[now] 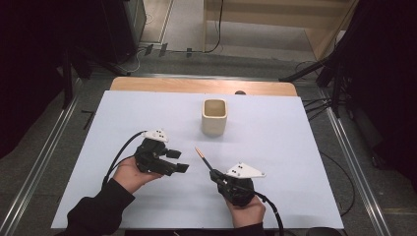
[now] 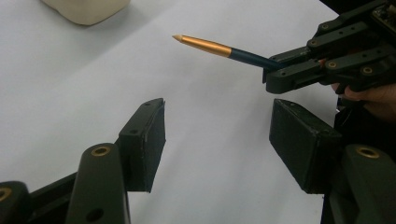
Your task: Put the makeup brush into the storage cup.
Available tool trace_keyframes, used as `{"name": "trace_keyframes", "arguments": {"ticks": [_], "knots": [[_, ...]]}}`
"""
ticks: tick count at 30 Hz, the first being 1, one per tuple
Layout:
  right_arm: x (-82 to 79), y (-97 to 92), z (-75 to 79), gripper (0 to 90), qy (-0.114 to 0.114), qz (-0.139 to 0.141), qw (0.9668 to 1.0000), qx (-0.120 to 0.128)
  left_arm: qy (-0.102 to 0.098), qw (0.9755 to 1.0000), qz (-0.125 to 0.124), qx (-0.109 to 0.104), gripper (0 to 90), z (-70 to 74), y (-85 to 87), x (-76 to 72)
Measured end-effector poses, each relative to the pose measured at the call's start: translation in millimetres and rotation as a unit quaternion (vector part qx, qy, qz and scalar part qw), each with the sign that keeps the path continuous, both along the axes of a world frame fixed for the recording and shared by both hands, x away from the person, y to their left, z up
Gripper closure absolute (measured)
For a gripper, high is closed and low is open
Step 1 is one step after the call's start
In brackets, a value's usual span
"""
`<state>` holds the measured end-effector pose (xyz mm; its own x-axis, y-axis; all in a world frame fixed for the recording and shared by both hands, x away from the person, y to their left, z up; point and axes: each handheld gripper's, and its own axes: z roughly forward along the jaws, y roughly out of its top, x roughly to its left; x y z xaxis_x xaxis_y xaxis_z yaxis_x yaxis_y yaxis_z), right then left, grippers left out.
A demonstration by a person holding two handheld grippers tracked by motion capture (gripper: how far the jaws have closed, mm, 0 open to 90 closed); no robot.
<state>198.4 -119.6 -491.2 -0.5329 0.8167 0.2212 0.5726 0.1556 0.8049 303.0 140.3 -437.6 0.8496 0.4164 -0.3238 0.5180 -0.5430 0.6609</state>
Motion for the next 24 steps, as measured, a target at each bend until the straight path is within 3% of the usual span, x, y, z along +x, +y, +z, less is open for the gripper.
{"name": "trace_keyframes", "arguments": {"ticks": [6, 14, 24], "knots": [[-5.4, 1.6, -5.9, 84.3, -0.012, -0.013, 0.9995, 0.025, -0.002, 0.9999, 0.010, -0.010, 36.2, 0.2, -1.9, -2.5], [-12.8, 10.4, -8.3, 84.3, -0.051, -0.034, 0.9977, 0.030, -0.001, 0.9993, 0.023, -0.029, 36.2, 4.2, -4.6, -6.2], [-12.1, 14.9, -10.9, 84.3, -0.051, -0.037, 0.9973, 0.038, 0.019, 0.9983, 0.038, -0.040, 37.5, 3.8, -9.7, -5.7]]}}
